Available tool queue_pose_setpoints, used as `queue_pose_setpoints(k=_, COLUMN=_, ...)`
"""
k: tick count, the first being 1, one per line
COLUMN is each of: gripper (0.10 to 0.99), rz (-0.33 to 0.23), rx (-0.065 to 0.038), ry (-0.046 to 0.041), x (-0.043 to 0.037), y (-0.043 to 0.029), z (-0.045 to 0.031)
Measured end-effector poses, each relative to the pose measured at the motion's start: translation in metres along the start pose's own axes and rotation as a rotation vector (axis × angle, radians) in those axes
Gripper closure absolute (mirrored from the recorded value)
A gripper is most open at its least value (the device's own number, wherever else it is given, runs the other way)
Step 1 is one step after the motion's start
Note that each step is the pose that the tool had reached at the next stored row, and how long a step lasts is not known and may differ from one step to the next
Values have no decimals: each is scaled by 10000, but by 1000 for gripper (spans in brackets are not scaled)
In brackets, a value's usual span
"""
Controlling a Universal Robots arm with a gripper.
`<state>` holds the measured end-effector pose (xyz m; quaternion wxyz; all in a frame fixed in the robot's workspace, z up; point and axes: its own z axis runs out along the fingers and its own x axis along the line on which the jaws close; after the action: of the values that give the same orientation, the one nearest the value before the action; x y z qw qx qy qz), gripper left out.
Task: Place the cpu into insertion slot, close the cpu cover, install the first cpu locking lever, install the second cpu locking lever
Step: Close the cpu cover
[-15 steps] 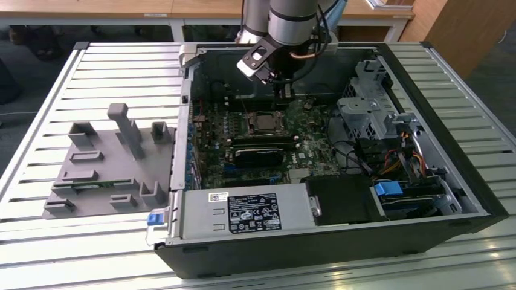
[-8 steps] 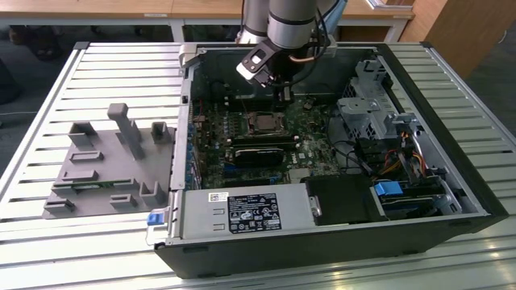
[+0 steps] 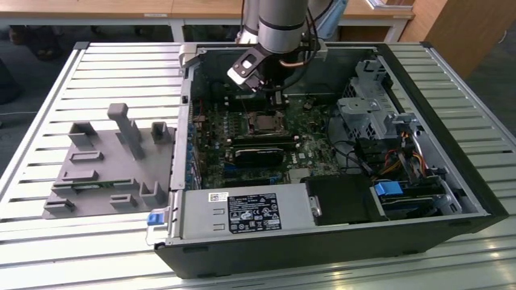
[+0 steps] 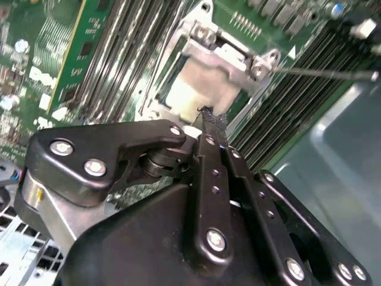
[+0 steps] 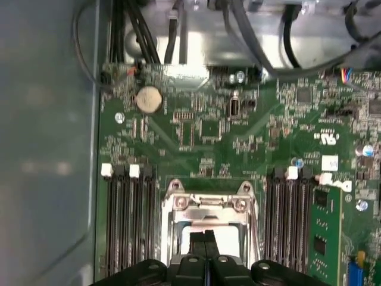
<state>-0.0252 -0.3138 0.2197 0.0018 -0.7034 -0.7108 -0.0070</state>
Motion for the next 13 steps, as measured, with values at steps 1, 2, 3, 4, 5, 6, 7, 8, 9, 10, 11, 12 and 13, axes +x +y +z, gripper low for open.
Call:
queue_pose_setpoints(k=1, gripper=980, rz=-1, rx=0, ry=-1, x=0, y=-19, z=9)
queue_pose_setpoints(k=2, gripper=980, rz=-2, rx=0, ry=1, x=0, y=-38, z=17)
queue_pose_setpoints(k=3, gripper=980, rz=-3, rx=0, ry=0, x=0, y=-61, z=23)
queue_pose_setpoints(k=4, gripper=980, rz=-4, rx=0, ry=0, x=0, y=-89, z=29)
queue_pose_setpoints(k=5, gripper=980, rz=-4, rx=1, ry=-1, x=0, y=-119, z=34)
queue_pose_setpoints(k=6, gripper=980, rz=-3, rx=0, ry=-1, x=1, y=-146, z=39)
queue_pose_setpoints(k=7, gripper=980, rz=-3, rx=0, ry=0, x=1, y=-172, z=45)
queue_pose_setpoints(k=8, gripper=980, rz=-4, rx=0, ry=0, x=1, y=-196, z=51)
queue_pose_setpoints(k=9, gripper=980, rz=-4, rx=0, ry=0, x=1, y=-220, z=57)
queue_pose_setpoints(k=10, gripper=980, rz=-3, rx=0, ry=0, x=2, y=-244, z=64)
queue_pose_setpoints(k=11, gripper=980, rz=-3, rx=-1, ry=1, x=2, y=-263, z=72)
queue_pose_setpoints(k=12, gripper=980, rz=-4, rx=-1, ry=2, x=2, y=-277, z=82)
queue_pose_setpoints(k=13, gripper=980, rz=-3, rx=0, ry=1, x=2, y=-285, z=94)
